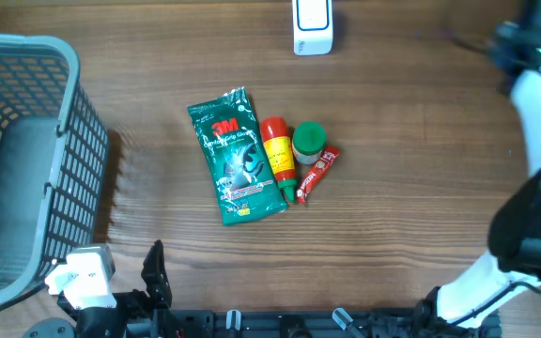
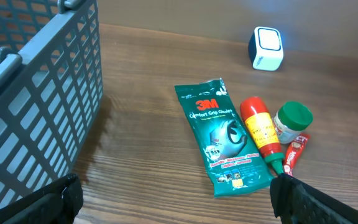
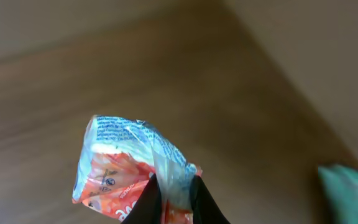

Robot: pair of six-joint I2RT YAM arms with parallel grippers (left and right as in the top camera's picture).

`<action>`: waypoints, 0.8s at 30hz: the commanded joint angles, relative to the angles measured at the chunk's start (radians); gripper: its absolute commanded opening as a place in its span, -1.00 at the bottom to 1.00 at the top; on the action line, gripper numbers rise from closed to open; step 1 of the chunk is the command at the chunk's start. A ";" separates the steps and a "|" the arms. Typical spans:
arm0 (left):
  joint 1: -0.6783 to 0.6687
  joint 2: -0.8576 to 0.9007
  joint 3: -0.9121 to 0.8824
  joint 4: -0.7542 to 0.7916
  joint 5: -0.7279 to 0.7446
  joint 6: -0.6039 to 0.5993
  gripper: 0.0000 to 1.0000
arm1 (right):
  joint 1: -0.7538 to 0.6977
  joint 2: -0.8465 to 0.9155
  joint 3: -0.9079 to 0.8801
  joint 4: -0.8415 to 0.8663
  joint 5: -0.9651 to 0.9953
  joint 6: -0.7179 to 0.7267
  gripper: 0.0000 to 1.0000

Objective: Scan the item barcode
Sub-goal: 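Carry red-white box to right table edge and set it down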

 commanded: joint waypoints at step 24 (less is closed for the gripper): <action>0.005 -0.006 0.001 0.003 0.012 -0.013 1.00 | -0.397 -0.100 -0.052 -0.234 -0.573 0.387 1.00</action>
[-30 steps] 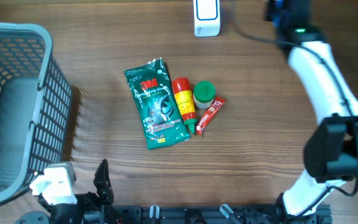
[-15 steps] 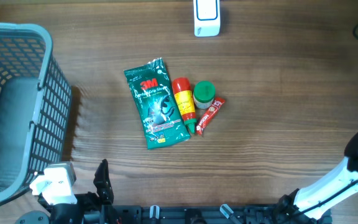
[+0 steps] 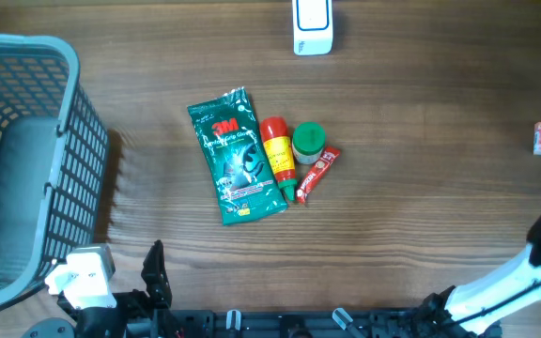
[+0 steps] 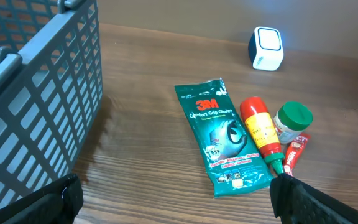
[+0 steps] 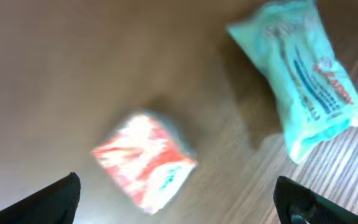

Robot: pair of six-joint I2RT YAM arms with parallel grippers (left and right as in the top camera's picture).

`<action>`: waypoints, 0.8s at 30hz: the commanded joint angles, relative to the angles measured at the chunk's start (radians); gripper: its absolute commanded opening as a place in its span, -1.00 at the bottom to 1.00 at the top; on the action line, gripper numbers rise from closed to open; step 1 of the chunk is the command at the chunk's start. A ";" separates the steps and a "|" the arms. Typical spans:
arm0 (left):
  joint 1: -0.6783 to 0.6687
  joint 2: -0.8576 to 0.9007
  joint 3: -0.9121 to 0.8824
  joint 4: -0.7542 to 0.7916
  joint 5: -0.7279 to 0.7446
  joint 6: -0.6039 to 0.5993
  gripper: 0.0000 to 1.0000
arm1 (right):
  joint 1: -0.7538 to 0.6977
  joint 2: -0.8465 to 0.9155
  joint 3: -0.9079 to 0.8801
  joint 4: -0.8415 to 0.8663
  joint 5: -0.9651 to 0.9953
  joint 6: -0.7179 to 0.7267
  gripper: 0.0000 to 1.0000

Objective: Scan the item barcode
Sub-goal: 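Carry red-white box to right table edge and set it down, then reach right gripper down onto green-lid jar and grasp it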

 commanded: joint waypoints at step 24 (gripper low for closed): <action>0.005 -0.006 0.001 0.003 0.012 -0.013 1.00 | 1.158 -0.227 -0.166 -0.182 -0.030 0.222 1.00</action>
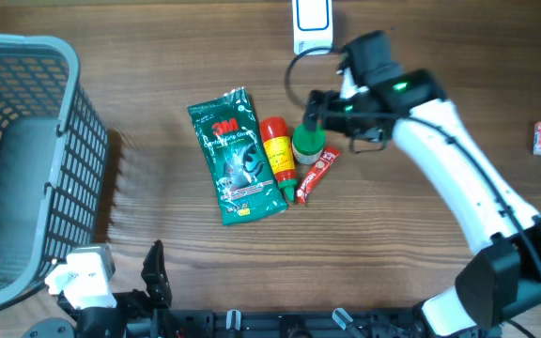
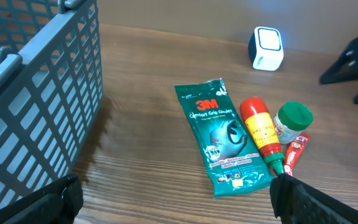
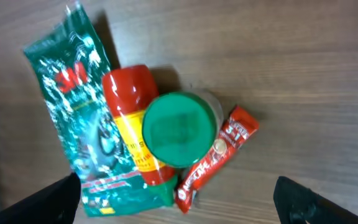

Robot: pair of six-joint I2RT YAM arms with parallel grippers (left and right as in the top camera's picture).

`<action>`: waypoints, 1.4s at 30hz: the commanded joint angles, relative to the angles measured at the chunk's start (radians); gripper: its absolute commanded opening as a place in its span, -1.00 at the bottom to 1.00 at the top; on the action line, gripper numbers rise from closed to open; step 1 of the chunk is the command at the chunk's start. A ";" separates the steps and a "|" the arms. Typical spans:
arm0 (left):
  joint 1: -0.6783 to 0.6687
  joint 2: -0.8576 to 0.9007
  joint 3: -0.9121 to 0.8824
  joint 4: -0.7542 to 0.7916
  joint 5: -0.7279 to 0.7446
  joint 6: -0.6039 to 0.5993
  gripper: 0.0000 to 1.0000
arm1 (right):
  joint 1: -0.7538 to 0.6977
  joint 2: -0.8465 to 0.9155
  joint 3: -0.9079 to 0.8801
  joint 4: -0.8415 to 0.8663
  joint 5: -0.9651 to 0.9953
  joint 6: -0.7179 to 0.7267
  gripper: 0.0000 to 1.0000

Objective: Scan the item barcode
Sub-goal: 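Reach right gripper down onto green-lid jar and grasp it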

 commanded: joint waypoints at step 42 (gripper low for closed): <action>0.005 -0.006 0.001 0.004 0.012 -0.013 1.00 | -0.155 0.128 0.146 -0.319 -0.013 0.638 0.99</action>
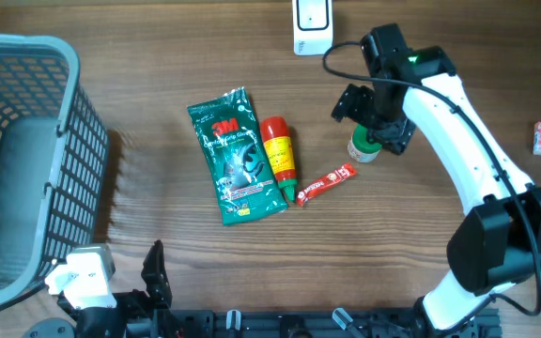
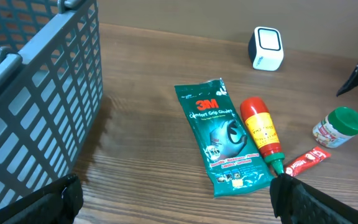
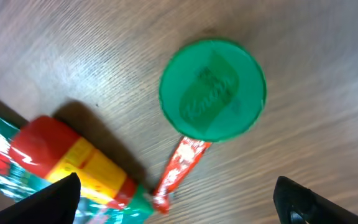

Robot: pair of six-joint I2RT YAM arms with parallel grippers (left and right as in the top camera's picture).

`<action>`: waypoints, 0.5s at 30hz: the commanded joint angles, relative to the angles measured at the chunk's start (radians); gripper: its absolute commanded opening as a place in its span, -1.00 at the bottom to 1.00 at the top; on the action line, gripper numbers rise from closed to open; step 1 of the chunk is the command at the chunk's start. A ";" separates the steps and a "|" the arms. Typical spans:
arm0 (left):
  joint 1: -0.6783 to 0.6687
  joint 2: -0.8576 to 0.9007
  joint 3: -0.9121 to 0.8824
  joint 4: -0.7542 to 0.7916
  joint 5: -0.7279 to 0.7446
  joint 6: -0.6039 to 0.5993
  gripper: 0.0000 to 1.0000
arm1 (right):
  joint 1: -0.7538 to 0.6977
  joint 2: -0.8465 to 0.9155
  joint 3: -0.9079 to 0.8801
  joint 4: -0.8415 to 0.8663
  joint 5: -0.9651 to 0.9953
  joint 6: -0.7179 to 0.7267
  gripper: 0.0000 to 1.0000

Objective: Scan the item barcode
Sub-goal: 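Reach right gripper down onto green-lid jar and grasp it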

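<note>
A jar with a green lid (image 1: 363, 148) sits right of the item group, apart from the red and yellow bottle (image 1: 278, 158). My right gripper (image 1: 374, 122) hovers over it, open. The right wrist view looks down on the jar's lid (image 3: 213, 98), which lies ahead of the wide-spread fingers (image 3: 58, 199). In the left wrist view the jar (image 2: 336, 126) appears tilted. The white scanner (image 1: 311, 23) stands at the far edge. My left gripper (image 2: 179, 205) is open near the front edge, holding nothing.
A green 3M packet (image 1: 235, 155) lies left of the bottle. A red sachet (image 1: 327, 185) lies below the jar. A grey basket (image 1: 26, 160) fills the left side. A red and white packet rests at the right edge.
The green-lidded jar stood against the bottle and is now further right, apart from it. The red sachet has shifted right and turned. My right gripper moved right with the jar, still open.
My right gripper was shut on a red and white packet at the far right. Then the packet lay on the table there and the gripper was open. Then the open gripper was above the jar in the item group. Now the jar sits right of the group.
</note>
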 commanded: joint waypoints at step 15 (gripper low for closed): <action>0.005 -0.006 0.001 0.003 0.012 -0.013 1.00 | -0.071 0.225 -0.051 0.102 0.027 0.683 0.90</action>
